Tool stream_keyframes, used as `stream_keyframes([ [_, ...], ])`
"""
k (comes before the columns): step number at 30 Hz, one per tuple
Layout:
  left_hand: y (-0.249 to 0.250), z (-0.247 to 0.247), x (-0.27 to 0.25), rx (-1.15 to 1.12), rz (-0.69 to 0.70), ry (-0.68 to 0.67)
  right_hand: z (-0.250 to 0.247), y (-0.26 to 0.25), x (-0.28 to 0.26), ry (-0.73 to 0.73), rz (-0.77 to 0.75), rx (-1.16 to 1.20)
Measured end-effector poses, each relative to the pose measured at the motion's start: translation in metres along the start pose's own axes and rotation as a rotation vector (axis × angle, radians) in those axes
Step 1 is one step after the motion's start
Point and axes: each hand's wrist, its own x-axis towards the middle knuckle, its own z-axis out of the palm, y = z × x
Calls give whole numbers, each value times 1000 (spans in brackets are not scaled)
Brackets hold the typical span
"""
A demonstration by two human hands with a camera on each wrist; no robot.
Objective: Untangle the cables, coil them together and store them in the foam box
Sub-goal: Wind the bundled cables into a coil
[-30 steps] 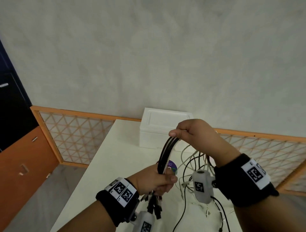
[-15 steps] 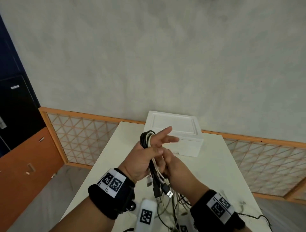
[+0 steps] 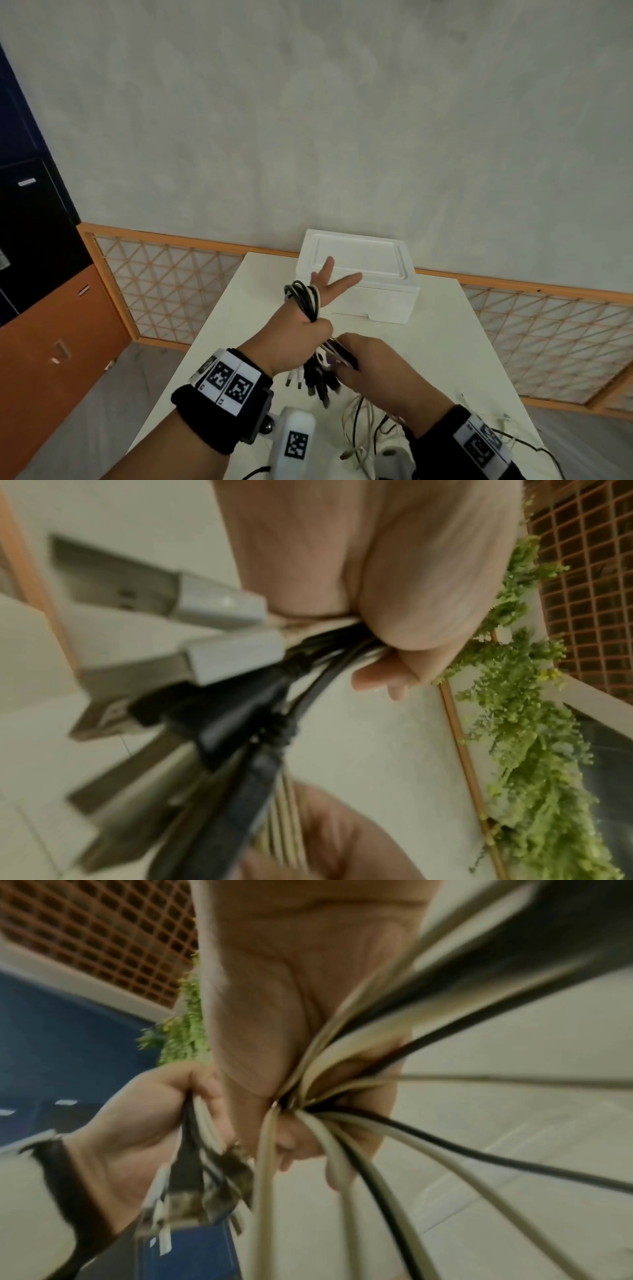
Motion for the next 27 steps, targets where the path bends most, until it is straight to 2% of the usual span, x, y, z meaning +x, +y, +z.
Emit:
stream_keyframes([
  [2,-7,-8,0,110,-23,0,-3,8,-9,-62,65,47],
  [4,-18,-17,-1,207,-66,8,-6,16,-18,-88,92,-23],
  [7,-36,-26,-2,235,-144,5,-17,15,-32,22,75,-111],
  [11,-64,-21,-4,283,-157,-61,-36,-11,-35,38,-2,-237],
  [14,-74,-14,1,93,-163,-5,-38,-25,-32,142,-111,-509],
  [17,-72,-12,8,67,-159,75,-32,-29,-30,256,-257,-703],
  [22,-69,-13,9,122,-129,98,-41,-30,-30,319,-389,-757],
  [24,-68,-11,7,141,-135,64,-45,-31,-29,350,-420,-753],
  [27,-56,-2,0,2,-118,-25,-55,-34,-27,413,-477,-736],
])
